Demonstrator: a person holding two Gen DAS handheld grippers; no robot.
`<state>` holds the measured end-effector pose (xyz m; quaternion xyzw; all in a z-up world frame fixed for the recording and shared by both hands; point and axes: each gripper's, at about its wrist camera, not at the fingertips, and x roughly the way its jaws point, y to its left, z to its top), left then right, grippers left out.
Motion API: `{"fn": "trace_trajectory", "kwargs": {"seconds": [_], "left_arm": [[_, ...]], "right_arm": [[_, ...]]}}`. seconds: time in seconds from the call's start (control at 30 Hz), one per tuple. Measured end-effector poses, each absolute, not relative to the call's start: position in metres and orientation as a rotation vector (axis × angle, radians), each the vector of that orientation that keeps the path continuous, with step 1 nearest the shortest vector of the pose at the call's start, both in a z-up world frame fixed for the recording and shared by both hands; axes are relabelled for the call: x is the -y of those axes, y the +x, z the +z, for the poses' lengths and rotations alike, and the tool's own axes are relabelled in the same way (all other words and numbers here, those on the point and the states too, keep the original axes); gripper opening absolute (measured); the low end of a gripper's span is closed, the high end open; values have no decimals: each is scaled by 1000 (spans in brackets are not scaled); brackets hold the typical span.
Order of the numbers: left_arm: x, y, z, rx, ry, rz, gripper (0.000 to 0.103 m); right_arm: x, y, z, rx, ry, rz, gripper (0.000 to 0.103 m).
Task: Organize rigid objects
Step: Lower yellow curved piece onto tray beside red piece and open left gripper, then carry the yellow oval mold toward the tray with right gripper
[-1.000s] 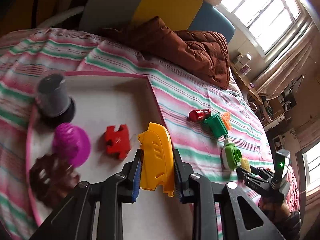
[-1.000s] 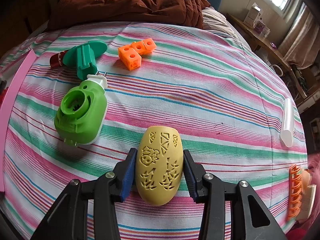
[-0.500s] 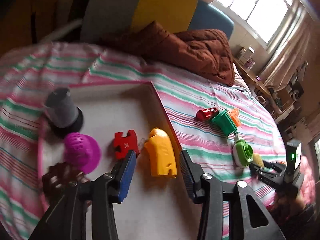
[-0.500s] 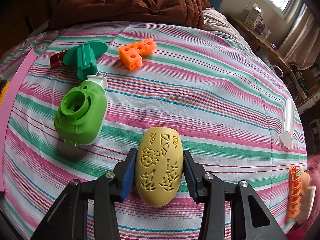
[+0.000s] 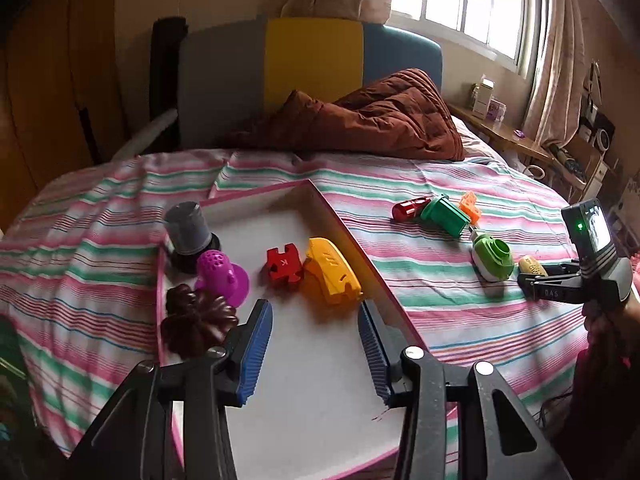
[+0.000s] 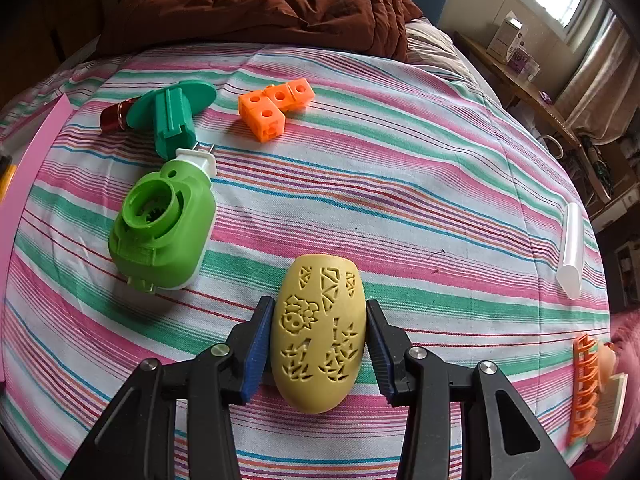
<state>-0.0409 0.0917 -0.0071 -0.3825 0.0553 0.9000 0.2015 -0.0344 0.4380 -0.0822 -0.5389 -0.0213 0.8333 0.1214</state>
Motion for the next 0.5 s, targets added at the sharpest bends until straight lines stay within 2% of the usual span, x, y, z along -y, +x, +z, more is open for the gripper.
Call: {"fn": "trace_trajectory", "kwargs": {"seconds": [0.5], "left_arm": [[-81, -27, -15, -120, -1139, 2512, 45]], "right_arm": [[-441, -34, -83, 75, -1567, 2435, 45]]}}
